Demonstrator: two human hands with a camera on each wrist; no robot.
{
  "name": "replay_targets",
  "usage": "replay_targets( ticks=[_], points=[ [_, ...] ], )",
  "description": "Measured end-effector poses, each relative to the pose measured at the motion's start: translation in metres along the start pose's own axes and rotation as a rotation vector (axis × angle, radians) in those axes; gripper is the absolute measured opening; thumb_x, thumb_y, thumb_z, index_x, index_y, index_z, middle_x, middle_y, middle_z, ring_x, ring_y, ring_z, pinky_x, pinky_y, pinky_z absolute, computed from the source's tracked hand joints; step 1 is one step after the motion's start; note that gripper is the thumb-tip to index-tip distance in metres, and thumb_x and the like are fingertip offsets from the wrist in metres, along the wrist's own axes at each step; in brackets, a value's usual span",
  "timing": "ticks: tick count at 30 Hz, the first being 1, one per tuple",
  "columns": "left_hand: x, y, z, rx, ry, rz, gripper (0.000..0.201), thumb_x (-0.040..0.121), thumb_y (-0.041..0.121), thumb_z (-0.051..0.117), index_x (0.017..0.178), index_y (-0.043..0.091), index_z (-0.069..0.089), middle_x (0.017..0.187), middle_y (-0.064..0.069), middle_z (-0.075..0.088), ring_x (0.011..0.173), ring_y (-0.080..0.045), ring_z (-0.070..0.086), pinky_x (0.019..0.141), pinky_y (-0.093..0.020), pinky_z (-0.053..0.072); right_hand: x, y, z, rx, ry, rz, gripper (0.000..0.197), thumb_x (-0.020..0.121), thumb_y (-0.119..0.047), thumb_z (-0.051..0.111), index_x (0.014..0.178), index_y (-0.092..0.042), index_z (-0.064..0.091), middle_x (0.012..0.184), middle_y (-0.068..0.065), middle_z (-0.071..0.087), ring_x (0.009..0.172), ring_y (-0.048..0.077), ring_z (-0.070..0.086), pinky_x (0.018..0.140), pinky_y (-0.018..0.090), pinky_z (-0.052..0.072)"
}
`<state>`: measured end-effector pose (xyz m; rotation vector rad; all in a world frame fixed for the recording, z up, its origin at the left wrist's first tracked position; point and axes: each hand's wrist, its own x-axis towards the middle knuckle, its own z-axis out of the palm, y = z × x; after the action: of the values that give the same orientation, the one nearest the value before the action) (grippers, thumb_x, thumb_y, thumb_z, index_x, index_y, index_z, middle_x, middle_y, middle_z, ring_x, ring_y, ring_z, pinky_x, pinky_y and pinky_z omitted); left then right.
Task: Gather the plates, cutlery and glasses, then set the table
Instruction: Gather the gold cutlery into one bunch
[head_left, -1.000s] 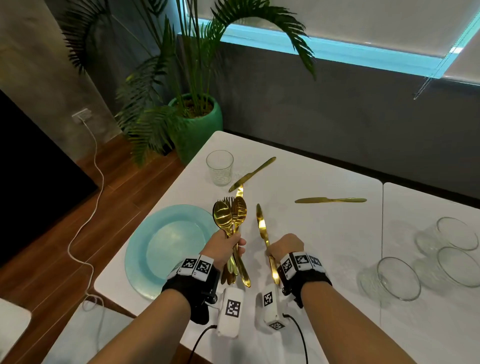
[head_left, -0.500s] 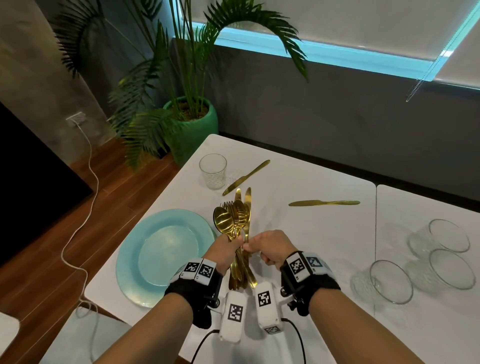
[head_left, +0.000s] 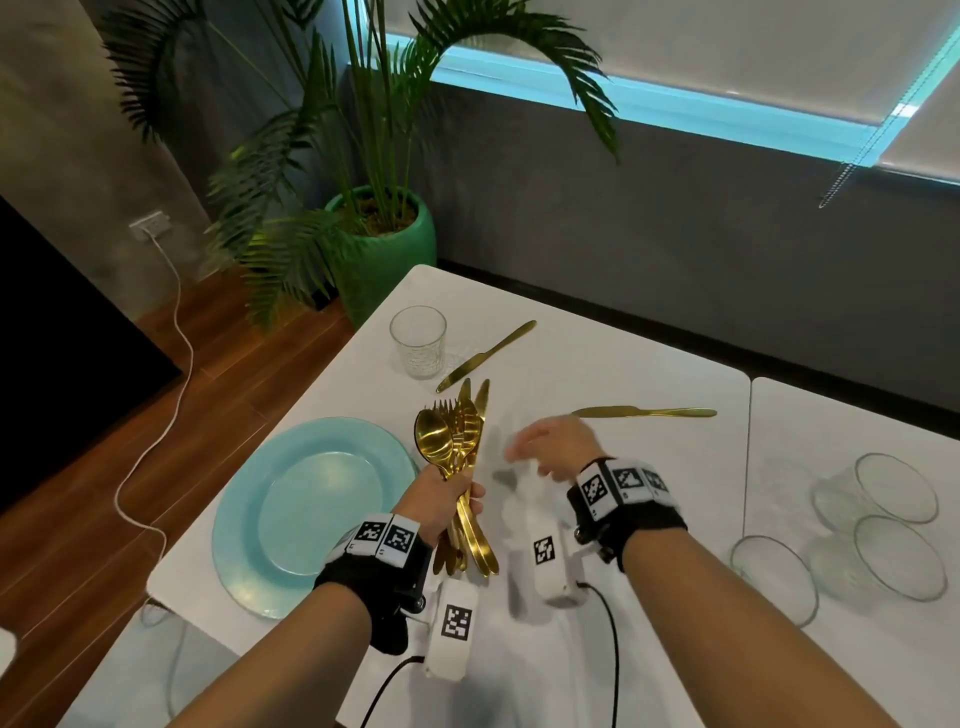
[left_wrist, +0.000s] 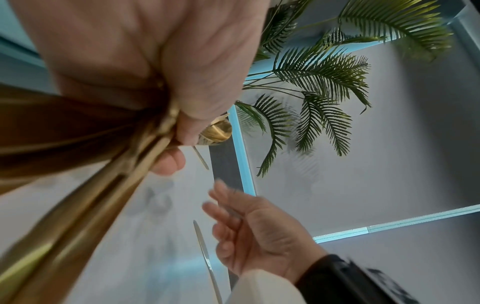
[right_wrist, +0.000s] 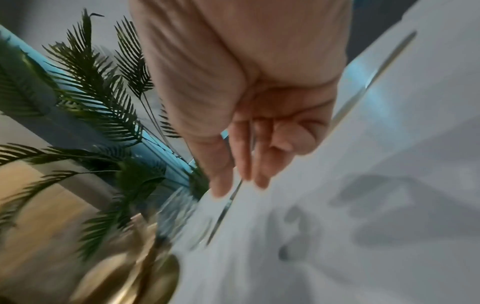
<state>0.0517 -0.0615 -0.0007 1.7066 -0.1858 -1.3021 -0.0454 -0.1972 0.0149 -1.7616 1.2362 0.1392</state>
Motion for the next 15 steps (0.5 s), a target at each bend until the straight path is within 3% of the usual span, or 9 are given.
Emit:
replay_targets(
  ticks=[2,4,6,9,12,15],
  points=[
    [0.006,-0.001,-0.001,-0.034,0.026,-0.020,0.010,0.098,0.013,0.044,0.092,0.008,0.050,0.075,-0.006,0.059,0.064,-0.019,0.056,0.076,-0.040,0.050,0.019,0.006,-0.027,-0.168,0.207,0.048,0.038,0.091,-0.029,0.057,0.117,-0.003,0.062,0.124,0.011,0.061,0.110,0.027,0.059,0.092,0.033,0.049],
    [0.012,-0.003,-0.003,-0.047,0.049,-0.029,0.011,0.098,0.013,0.045,0.089,0.008,0.051,0.074,-0.006,0.059,0.066,-0.019,0.057,0.080,-0.041,0.049,0.031,0.017,-0.049,-0.292,0.321,0.120,0.026,0.093,-0.022,0.054,0.101,0.000,0.062,0.120,0.014,0.062,0.105,0.030,0.060,0.087,0.032,0.047],
    [0.016,-0.003,-0.005,-0.046,0.062,-0.024,0.011,0.097,0.013,0.046,0.089,0.009,0.051,0.076,-0.006,0.060,0.067,-0.019,0.057,0.083,-0.042,0.050,0.036,0.034,-0.064,-0.517,0.318,0.183,0.015,0.089,-0.014,0.056,0.098,-0.002,0.059,0.116,0.013,0.062,0.102,0.030,0.060,0.089,0.034,0.049],
    [0.023,-0.003,-0.009,-0.056,0.069,-0.011,0.009,0.097,0.015,0.047,0.091,0.010,0.050,0.078,-0.006,0.060,0.069,-0.020,0.058,0.088,-0.045,0.050,0.045,0.060,-0.076,-0.771,0.246,0.212,0.044,0.075,-0.014,0.066,0.116,-0.008,0.052,0.120,0.011,0.056,0.115,0.031,0.054,0.098,0.040,0.047],
    [0.027,-0.002,-0.011,-0.038,0.083,0.008,0.009,0.097,0.017,0.048,0.092,0.010,0.051,0.078,-0.006,0.061,0.070,-0.021,0.058,0.090,-0.047,0.051,0.057,0.066,-0.085,-0.743,0.221,0.229,0.032,0.077,-0.013,0.067,0.107,-0.008,0.058,0.109,0.009,0.063,0.104,0.026,0.062,0.088,0.033,0.053],
    [0.030,-0.001,-0.011,-0.016,0.090,0.022,0.010,0.097,0.017,0.048,0.091,0.009,0.051,0.077,-0.005,0.061,0.069,-0.020,0.059,0.086,-0.045,0.051,0.058,0.064,-0.085,-0.665,0.248,0.243,0.020,0.092,-0.008,0.049,0.103,-0.002,0.064,0.093,0.009,0.066,0.086,0.025,0.062,0.076,0.029,0.050]
  ],
)
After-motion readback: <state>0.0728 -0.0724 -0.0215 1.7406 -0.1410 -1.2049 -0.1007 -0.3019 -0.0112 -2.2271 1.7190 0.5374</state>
